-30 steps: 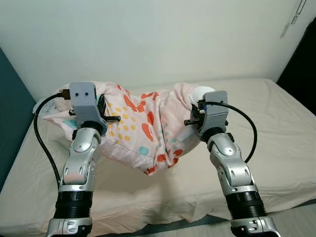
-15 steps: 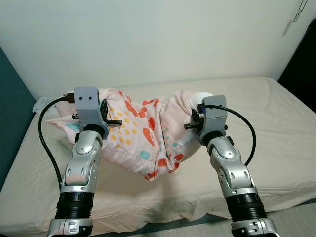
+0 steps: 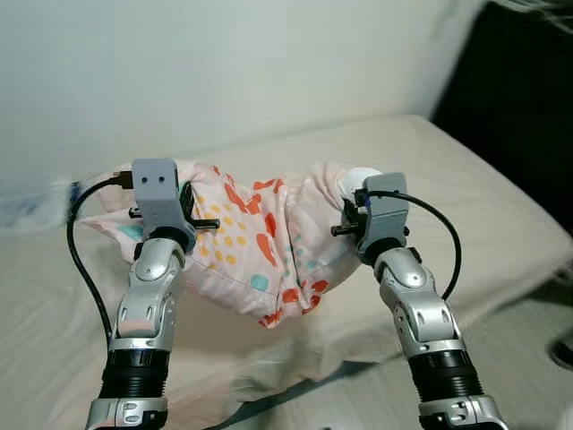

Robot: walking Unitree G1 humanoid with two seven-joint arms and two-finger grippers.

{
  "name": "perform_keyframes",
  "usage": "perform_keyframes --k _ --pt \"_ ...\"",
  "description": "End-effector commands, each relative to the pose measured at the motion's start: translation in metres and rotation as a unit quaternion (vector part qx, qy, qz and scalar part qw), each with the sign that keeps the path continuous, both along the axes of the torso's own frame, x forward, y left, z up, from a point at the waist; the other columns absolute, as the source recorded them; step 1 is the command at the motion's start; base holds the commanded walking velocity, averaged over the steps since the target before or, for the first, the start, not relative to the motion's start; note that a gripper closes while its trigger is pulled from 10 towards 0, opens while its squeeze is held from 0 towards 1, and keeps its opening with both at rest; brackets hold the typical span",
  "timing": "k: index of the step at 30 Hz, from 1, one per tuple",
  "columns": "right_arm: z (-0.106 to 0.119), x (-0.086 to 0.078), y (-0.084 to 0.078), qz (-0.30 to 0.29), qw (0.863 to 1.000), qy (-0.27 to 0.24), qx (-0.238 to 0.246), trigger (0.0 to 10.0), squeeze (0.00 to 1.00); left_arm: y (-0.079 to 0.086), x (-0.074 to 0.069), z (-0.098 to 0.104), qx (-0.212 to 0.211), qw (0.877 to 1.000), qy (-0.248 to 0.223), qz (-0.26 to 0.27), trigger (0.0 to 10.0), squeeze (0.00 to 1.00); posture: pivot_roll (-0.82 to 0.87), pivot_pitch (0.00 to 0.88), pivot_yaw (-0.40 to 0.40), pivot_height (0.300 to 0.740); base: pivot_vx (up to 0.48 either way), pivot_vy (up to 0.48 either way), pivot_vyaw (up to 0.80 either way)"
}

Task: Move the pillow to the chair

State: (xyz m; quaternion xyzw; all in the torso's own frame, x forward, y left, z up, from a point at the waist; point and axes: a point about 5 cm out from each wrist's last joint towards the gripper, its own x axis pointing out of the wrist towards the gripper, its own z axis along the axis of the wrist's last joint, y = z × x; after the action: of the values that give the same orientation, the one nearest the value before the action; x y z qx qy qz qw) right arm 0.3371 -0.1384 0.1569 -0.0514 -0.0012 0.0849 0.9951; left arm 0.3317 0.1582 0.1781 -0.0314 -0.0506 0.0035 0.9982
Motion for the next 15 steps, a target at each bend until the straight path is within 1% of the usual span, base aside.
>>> perform_keyframes --k 1,15 --pt "0.008 0.0002 0.0087 0.021 1.0 -0.016 0.008 10.0 0.0 -0.0047 0.0001 0.0053 0.005 1.0 -0.019 -0.007 10.0 0.0 0.02 0.069 0.003 0.74 0.0 0.0 -0.8" --pt "0.0092 0.0008 0.009 0.024 1.0 -0.017 0.006 10.0 0.0 -0.0042 -0.0001 0.0052 0.003 1.0 -0.018 -0.004 10.0 0.0 0.02 0.07 0.001 0.74 0.0 0.0 -0.8"
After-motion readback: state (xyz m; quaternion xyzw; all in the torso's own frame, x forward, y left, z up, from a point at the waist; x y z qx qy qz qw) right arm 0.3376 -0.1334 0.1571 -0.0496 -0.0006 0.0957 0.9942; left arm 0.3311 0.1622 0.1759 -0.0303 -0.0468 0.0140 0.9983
